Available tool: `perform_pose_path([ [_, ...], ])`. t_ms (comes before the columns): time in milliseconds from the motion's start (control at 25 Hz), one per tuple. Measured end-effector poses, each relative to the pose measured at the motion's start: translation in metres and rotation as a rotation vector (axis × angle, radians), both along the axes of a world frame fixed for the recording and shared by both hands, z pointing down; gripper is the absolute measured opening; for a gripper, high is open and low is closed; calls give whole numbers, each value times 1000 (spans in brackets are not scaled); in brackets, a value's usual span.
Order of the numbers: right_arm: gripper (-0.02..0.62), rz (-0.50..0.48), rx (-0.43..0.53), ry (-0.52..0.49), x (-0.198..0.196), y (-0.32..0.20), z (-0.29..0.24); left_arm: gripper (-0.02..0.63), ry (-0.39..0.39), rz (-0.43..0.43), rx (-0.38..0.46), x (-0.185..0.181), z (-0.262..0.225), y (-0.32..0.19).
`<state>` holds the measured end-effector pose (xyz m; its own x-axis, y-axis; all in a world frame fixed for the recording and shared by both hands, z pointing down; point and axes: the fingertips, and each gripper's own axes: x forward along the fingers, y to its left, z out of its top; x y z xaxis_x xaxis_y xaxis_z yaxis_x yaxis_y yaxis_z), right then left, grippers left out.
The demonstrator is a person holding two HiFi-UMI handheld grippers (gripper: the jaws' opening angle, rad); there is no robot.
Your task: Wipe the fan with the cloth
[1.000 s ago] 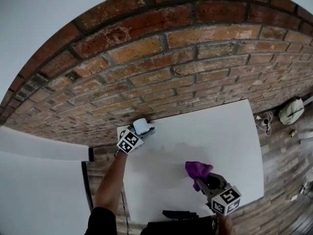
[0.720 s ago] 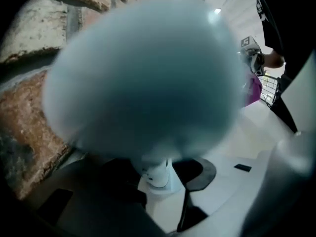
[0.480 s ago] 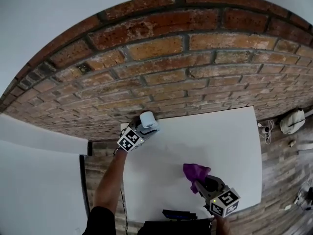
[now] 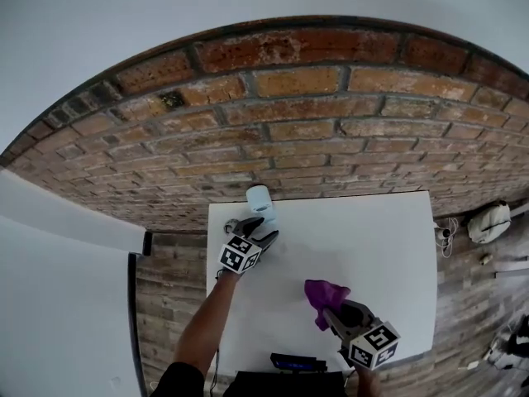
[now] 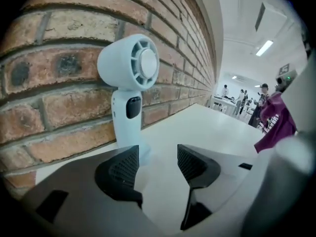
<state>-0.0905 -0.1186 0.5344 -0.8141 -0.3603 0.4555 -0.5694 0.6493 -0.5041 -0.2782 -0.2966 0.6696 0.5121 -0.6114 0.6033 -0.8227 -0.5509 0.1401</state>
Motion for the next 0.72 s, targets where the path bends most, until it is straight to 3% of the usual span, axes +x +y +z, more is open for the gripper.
perform_pose_path([
  [200,63,4,0,1,1,3,-2,206,-19,-56,-49,-15,-3,-19],
  [520,63,9,-3,-11,2,-1,-3,204,-23,-64,-59,-20,-4,-28],
  [600,63,10,-1,-18,0,-2,-5,204,10,-80,-55,-17,-10,-25],
  [720,63,17,9,-49,-3,-4,-17,204,130,-108,-35,-1,-30,-4],
])
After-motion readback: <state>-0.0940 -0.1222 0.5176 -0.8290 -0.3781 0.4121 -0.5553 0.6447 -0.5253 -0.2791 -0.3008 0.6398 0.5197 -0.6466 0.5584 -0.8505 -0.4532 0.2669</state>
